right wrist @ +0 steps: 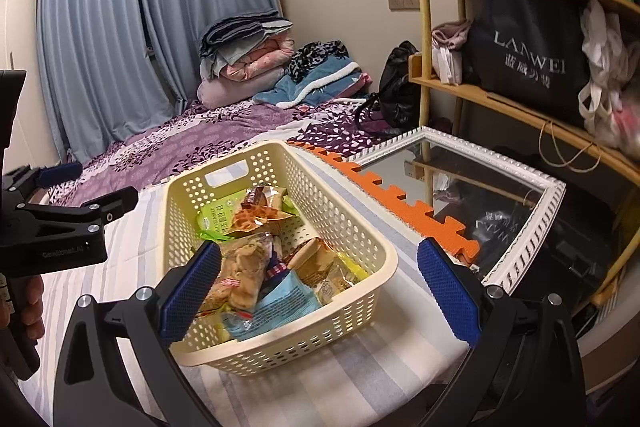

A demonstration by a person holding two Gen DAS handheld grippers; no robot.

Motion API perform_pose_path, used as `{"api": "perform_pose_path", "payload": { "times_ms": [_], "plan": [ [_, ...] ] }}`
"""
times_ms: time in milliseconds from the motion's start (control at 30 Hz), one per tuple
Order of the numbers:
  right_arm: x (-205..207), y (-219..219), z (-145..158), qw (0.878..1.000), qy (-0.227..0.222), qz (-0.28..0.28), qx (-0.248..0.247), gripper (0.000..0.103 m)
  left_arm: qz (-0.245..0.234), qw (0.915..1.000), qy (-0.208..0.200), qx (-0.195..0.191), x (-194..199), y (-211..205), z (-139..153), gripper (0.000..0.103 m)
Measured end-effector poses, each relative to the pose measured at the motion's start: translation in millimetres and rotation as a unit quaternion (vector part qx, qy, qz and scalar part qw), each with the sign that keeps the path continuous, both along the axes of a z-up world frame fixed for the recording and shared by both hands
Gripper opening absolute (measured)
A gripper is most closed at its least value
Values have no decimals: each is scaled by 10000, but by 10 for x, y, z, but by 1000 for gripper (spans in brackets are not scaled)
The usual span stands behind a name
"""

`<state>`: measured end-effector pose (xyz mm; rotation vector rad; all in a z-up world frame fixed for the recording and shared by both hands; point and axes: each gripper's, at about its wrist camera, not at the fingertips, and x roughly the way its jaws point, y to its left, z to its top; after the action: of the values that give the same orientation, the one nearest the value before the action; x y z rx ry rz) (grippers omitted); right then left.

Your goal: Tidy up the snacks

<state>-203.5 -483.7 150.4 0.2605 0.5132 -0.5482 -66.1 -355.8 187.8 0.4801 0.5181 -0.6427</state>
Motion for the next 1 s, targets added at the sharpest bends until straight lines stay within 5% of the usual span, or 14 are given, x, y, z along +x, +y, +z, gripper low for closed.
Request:
{"api": "perform_pose_path", "payload": {
  "times_ms": [1000],
  "plan": [
    [56,694,131,9935,555,-216,-974,98,158,9988,315,-336,-7,661,-16,100]
  ]
}}
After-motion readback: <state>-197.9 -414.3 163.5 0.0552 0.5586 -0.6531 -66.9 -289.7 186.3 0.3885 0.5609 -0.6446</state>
